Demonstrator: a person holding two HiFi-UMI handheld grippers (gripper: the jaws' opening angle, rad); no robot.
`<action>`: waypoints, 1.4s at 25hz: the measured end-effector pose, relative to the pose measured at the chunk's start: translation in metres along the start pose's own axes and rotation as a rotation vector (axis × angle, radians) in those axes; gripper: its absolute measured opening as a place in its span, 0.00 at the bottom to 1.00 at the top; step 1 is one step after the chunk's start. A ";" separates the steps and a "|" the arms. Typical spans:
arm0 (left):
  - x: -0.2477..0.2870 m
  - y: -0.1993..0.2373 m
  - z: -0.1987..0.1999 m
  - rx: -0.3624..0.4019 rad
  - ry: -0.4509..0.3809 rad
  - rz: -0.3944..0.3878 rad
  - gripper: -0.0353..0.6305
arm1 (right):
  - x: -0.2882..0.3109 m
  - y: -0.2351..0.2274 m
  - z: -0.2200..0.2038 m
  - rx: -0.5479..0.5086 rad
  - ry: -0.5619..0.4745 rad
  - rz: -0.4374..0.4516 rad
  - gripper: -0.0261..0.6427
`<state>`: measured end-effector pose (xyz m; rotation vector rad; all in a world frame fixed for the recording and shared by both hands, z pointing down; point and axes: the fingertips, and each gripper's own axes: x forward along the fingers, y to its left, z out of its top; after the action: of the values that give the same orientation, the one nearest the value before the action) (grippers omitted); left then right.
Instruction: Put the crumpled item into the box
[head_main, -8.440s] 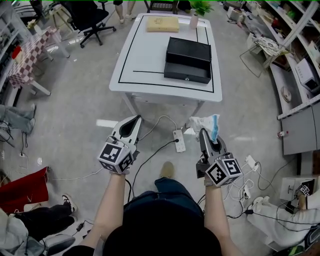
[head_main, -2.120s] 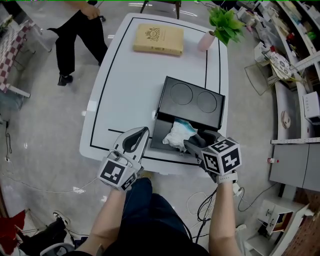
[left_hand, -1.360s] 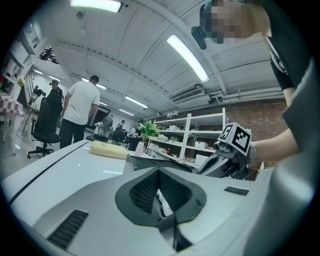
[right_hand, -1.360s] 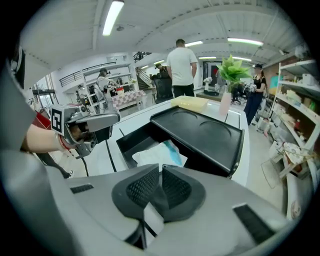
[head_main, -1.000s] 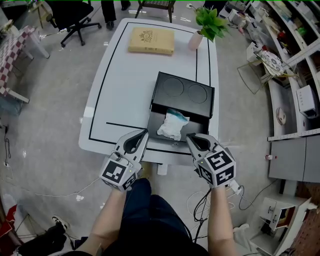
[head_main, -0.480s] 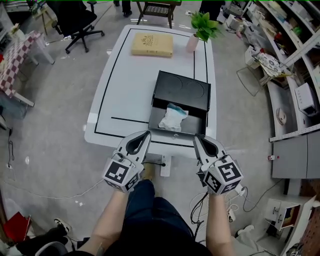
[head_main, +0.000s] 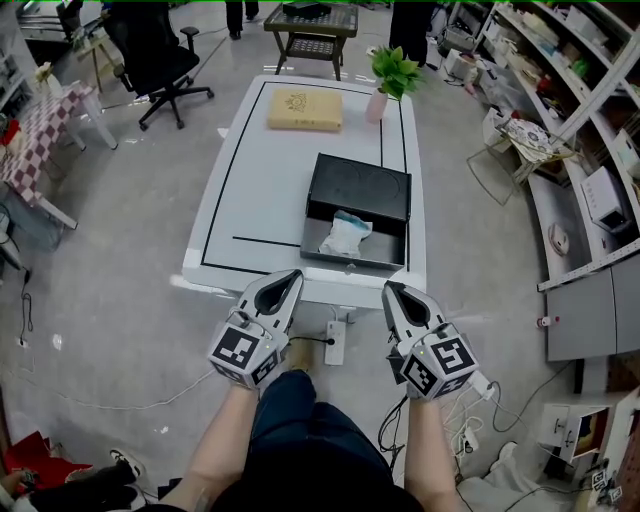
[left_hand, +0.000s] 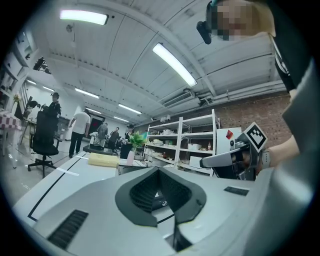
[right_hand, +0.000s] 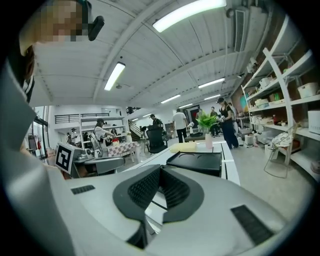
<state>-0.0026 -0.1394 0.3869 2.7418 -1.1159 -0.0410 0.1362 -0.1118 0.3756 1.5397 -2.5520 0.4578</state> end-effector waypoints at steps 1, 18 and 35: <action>-0.003 -0.003 0.002 -0.001 -0.003 -0.002 0.05 | -0.004 0.003 0.001 -0.002 -0.006 -0.003 0.05; -0.053 -0.035 0.018 0.031 -0.039 0.007 0.05 | -0.054 0.038 0.008 -0.027 -0.083 -0.029 0.05; -0.088 -0.046 0.025 0.030 -0.069 0.026 0.06 | -0.079 0.058 0.007 -0.034 -0.120 -0.039 0.05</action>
<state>-0.0362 -0.0502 0.3509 2.7715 -1.1790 -0.1176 0.1225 -0.0226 0.3373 1.6493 -2.5969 0.3257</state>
